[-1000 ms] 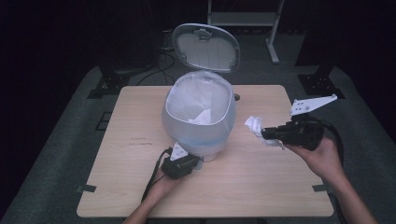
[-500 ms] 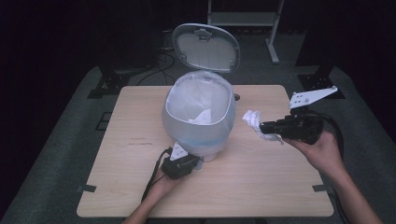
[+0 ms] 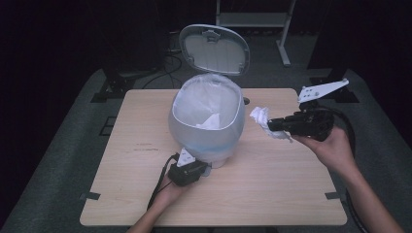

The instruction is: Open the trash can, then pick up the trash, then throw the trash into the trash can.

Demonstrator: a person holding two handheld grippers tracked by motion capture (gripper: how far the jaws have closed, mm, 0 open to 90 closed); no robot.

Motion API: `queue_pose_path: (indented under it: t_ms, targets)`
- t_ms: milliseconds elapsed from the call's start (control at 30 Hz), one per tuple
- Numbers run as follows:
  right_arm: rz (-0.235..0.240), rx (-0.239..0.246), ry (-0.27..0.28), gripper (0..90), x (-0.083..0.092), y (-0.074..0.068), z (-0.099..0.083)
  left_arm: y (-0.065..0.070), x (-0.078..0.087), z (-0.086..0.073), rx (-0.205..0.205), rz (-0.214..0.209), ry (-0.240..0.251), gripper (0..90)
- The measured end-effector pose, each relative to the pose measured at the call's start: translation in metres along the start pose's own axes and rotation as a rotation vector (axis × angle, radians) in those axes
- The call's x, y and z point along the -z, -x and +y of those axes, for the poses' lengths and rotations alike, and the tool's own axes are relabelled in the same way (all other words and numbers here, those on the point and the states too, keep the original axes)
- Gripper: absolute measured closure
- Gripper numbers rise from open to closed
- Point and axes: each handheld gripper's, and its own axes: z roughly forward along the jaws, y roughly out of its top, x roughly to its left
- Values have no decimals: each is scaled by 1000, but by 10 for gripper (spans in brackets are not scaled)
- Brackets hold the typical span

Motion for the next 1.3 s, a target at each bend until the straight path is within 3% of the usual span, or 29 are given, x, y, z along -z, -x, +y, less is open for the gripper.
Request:
queue_pose_path:
  t_ms: [600,1300]
  targets:
    - [3,13,-2,853,-4,-2,29,0,0,0,1,-1,-1,671]
    - [11,36,3,852,-8,-5,49,-1,0,0,6,-5,2,671]
